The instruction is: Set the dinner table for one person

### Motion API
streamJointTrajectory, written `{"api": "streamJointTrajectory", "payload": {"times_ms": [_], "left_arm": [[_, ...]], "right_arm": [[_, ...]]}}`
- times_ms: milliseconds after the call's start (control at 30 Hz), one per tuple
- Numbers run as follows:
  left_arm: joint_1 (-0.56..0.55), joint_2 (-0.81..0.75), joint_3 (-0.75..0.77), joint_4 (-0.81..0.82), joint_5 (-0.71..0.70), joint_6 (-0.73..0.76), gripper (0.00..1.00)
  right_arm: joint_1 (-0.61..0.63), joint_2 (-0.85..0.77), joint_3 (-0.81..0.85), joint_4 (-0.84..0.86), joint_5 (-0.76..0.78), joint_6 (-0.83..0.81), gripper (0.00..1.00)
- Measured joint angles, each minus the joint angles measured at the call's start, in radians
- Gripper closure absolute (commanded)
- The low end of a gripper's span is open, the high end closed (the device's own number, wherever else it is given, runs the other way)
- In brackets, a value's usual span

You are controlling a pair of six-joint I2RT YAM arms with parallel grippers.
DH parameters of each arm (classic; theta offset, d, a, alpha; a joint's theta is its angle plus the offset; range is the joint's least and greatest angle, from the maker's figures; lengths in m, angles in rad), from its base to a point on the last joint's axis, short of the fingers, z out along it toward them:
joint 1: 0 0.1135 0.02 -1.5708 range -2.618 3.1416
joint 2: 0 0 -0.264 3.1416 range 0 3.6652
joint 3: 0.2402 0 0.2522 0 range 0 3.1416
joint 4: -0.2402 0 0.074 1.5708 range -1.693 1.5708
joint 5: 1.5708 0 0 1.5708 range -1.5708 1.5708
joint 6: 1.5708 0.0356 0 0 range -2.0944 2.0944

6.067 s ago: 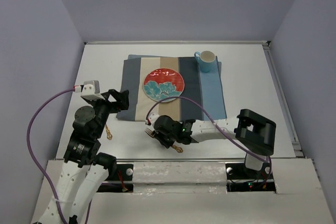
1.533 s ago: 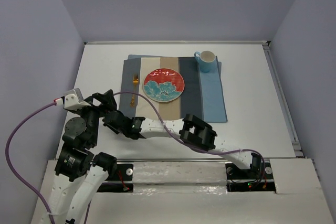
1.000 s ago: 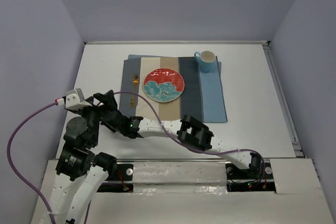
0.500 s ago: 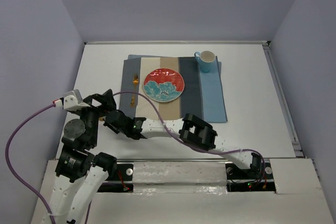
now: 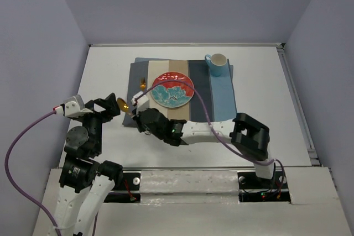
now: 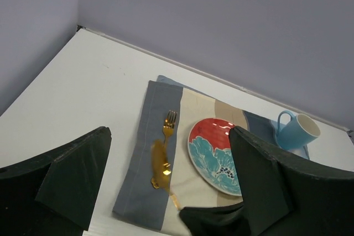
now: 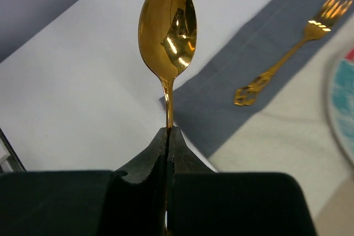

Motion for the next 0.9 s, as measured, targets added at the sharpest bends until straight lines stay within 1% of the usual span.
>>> {"api": "streamJointTrajectory", "payload": {"times_ms": [67, 100, 133, 200, 267, 333, 433, 533, 700, 900], "left_arm": [[0.008, 0.000, -0.005, 0.003, 0.008, 0.000, 0.01], [0.009, 0.000, -0.007, 0.002, 0.011, 0.000, 0.01], [0.009, 0.000, -0.010, 0.003, 0.016, 0.000, 0.01], [0.010, -0.001, -0.012, 0.002, 0.024, 0.001, 0.01], [0.010, -0.002, -0.012, 0.002, 0.029, 0.001, 0.01], [0.011, -0.005, -0.012, 0.003, 0.034, 0.001, 0.01], [0.015, -0.005, -0.012, 0.007, 0.046, 0.002, 0.01], [0.015, -0.005, -0.012, 0.010, 0.060, 0.002, 0.01], [0.015, -0.005, -0.013, 0.011, 0.075, 0.002, 0.01], [0.015, -0.002, -0.013, 0.017, 0.085, 0.002, 0.01]], "right_arm": [[-0.030, -0.087, -0.081, 0.030, 0.023, 0.020, 1.00], [-0.062, -0.137, -0.151, 0.056, 0.040, 0.035, 1.00], [-0.088, -0.171, -0.163, 0.058, 0.045, 0.036, 1.00], [-0.168, -0.244, -0.249, 0.073, 0.066, 0.055, 1.00], [-0.276, -0.323, -0.348, 0.073, 0.090, 0.079, 1.00], [-0.373, -0.376, -0.418, 0.068, 0.111, 0.094, 1.00], [-0.476, -0.438, -0.506, 0.061, 0.113, 0.104, 1.00], [-0.528, -0.465, -0.547, 0.055, 0.102, 0.104, 1.00], [-0.594, -0.462, -0.566, 0.047, 0.075, 0.108, 1.00], [-0.653, -0.376, -0.560, 0.051, 0.047, 0.110, 1.00]]}}
